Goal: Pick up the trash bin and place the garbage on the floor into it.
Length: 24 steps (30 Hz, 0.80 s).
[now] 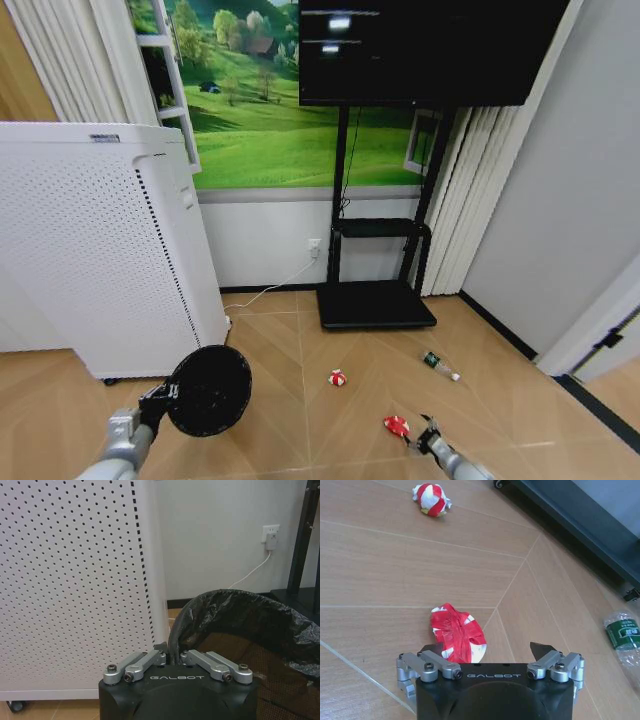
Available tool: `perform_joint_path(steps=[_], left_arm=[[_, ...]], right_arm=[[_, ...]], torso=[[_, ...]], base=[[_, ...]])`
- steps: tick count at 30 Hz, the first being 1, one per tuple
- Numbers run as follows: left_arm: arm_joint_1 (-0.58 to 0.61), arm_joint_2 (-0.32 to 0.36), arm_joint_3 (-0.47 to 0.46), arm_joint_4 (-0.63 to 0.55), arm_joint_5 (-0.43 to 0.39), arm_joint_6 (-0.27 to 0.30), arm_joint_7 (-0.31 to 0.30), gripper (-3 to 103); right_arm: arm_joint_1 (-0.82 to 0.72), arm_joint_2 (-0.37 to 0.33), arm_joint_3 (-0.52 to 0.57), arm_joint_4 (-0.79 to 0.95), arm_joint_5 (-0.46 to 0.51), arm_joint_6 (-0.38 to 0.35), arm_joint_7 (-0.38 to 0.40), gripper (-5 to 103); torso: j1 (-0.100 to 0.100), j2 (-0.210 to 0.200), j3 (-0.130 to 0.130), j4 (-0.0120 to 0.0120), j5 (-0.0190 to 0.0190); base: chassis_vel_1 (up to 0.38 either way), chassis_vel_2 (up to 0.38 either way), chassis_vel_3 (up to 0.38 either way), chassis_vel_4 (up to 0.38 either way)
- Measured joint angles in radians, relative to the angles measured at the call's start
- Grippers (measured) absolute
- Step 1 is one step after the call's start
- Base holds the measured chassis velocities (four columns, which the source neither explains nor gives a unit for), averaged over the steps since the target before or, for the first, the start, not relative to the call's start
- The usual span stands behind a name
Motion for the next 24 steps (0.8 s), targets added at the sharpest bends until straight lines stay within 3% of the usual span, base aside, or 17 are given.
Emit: perform_joint_path(steps=[5, 24], left_arm=[[-0.008, 0.007, 0.002, 0.01, -0.007, 0.0, 0.0, 7], [-0.012, 0.016, 0.003, 0.017, -0.014, -0.003, -0.001, 7]], right_arm=[[0.054, 0.029, -0.058, -0.092, -0.021, 0.015, 0.0, 98], [0.113, 0.109, -0.063, -0.218, -0.059, 0.044, 0.004, 98]], torso=[[0.0, 0.0, 0.0, 0.0, 0.0], [0.0, 0.0, 0.0, -0.0003, -0.0012]], base=[[0.0, 0.0, 0.0, 0.0], [0.0, 0.0, 0.0, 0.0]])
